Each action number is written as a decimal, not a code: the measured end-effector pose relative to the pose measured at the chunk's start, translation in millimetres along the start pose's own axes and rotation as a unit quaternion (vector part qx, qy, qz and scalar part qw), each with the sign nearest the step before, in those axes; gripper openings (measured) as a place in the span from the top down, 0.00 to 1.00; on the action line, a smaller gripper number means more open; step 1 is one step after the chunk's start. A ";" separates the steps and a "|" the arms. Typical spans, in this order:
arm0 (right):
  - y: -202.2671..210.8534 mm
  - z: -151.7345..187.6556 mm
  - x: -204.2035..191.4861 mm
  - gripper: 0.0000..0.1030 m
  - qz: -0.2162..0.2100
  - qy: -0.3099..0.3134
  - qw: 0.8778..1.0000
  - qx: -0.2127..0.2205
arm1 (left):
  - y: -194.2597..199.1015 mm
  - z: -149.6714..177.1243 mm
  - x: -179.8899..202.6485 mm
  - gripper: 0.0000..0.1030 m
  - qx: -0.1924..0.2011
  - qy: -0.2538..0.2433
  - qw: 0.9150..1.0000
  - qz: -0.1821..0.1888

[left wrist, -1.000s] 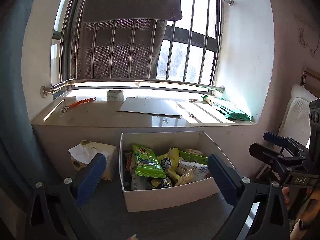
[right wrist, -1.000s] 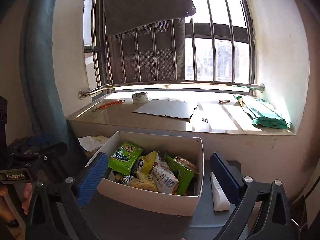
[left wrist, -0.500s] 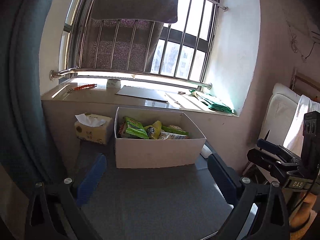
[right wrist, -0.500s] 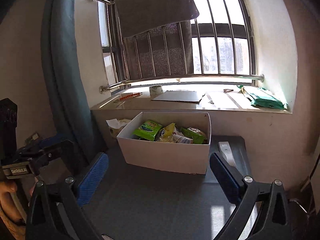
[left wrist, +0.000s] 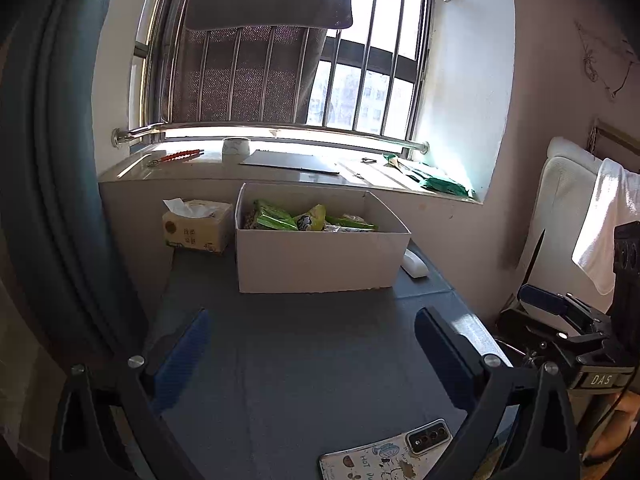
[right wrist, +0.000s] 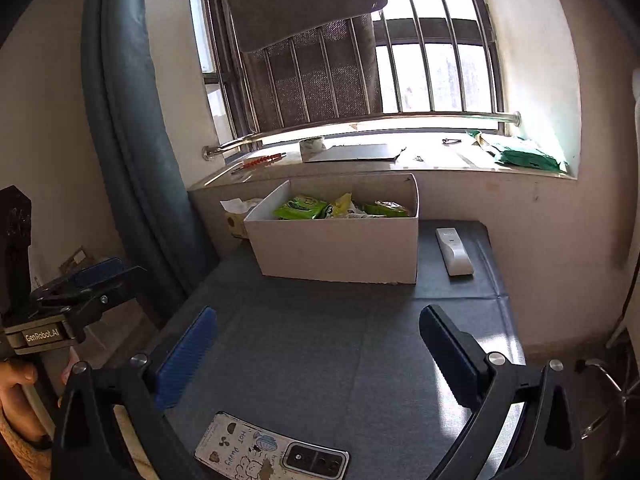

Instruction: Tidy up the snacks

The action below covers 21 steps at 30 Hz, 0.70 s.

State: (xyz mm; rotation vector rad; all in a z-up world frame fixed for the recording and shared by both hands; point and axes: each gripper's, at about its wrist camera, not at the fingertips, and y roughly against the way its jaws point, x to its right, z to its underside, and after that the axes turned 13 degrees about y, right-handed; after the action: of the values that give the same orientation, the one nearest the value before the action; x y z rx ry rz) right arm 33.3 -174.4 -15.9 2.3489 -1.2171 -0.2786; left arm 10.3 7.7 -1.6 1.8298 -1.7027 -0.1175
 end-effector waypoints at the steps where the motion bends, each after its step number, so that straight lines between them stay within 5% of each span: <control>1: 0.0 0.0 -0.1 0.00 -0.002 -0.001 1.000 0.001 | -1.0 -0.7 0.2 0.00 -0.001 0.000 1.000 0.000; 21: -0.5 3.4 -6.9 0.00 -0.002 0.010 1.000 -0.003 | -5.4 1.8 2.0 0.00 -0.006 -0.017 1.000 -0.003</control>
State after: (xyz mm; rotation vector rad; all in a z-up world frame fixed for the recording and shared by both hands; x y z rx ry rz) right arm 28.2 -169.7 -19.4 2.3435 -1.1996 -0.2596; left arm 14.4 5.0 -5.0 1.8346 -1.7152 -0.1613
